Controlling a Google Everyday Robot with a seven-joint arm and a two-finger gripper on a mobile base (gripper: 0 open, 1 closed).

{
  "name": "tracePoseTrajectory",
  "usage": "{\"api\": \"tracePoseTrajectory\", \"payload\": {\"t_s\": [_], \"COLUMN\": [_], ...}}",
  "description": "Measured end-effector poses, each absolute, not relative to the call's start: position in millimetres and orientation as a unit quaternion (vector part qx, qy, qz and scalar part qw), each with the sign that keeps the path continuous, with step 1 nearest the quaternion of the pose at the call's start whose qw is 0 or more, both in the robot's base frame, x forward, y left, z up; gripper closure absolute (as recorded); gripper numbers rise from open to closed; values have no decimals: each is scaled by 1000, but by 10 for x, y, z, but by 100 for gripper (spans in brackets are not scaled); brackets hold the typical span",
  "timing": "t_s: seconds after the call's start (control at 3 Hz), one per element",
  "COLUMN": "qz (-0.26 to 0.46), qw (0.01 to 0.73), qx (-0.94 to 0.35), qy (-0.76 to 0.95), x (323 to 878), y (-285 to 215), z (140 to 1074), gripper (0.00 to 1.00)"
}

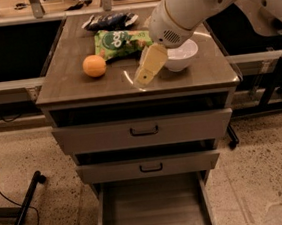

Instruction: Place orange into bottom drawer

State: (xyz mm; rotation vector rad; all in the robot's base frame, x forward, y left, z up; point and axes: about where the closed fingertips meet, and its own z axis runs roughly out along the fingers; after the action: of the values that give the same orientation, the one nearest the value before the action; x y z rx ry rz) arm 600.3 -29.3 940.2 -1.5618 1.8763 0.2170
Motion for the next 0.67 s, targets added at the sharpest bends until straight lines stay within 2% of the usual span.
{"api": "tracePoseTrajectory", "payload": {"t_s": [0.67], "qz": [104], "qw": [355], "qx": [-596], "qy": [712], "x": [6497], "y": [183], "z": [9172], "gripper": [0]}}
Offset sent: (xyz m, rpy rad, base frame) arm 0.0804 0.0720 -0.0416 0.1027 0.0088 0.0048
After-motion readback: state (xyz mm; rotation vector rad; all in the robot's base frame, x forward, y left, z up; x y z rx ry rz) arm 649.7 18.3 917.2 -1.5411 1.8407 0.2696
